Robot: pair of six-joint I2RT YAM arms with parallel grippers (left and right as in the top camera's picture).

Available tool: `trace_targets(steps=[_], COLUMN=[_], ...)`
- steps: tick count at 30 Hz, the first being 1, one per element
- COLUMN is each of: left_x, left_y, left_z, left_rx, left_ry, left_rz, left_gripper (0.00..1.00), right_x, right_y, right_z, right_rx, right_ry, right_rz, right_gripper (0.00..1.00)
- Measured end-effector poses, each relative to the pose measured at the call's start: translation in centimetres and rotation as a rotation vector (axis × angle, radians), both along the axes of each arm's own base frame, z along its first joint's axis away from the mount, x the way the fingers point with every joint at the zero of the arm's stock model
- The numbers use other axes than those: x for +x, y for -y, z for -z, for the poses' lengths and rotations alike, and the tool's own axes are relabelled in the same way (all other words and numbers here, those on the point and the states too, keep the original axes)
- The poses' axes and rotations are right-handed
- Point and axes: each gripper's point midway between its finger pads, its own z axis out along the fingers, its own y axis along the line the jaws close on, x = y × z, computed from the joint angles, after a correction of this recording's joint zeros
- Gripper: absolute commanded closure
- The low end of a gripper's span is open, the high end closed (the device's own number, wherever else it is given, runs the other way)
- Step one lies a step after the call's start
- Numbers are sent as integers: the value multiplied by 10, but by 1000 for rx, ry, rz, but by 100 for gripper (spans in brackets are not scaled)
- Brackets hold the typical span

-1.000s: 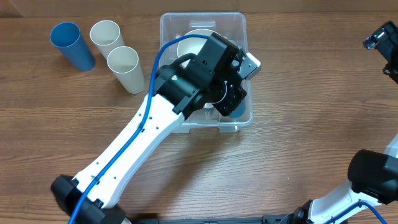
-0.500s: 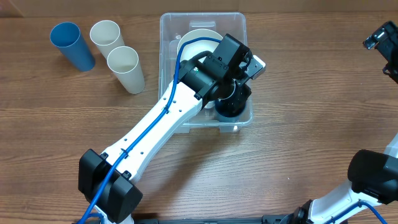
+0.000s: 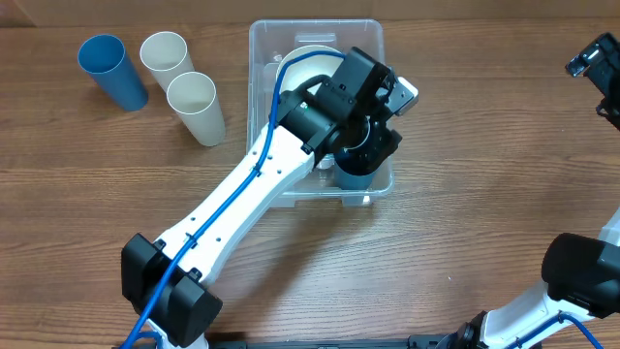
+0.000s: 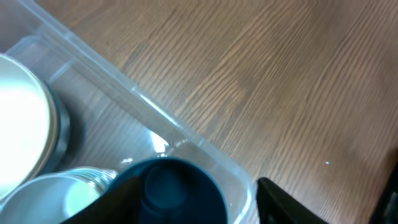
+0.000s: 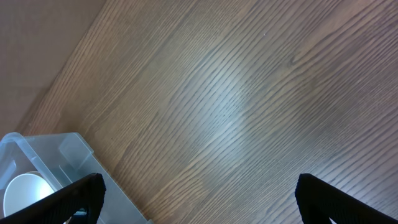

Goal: Pack container
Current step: 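Move the left gripper to the back blue tumbler and grasp it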

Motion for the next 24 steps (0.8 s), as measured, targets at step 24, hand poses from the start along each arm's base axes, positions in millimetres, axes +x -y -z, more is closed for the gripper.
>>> trace_targets(steps=[24], left_x=[134], left_y=[-511], left_z=[59], left_rx=[-57], left_ry=[-340], left_rz=[-1743], left_gripper=[14], right_x=[0], right_y=[0], right_z=[0], right_rx=[-1], right_ry=[0], right_rz=[-1], right_gripper=[0])
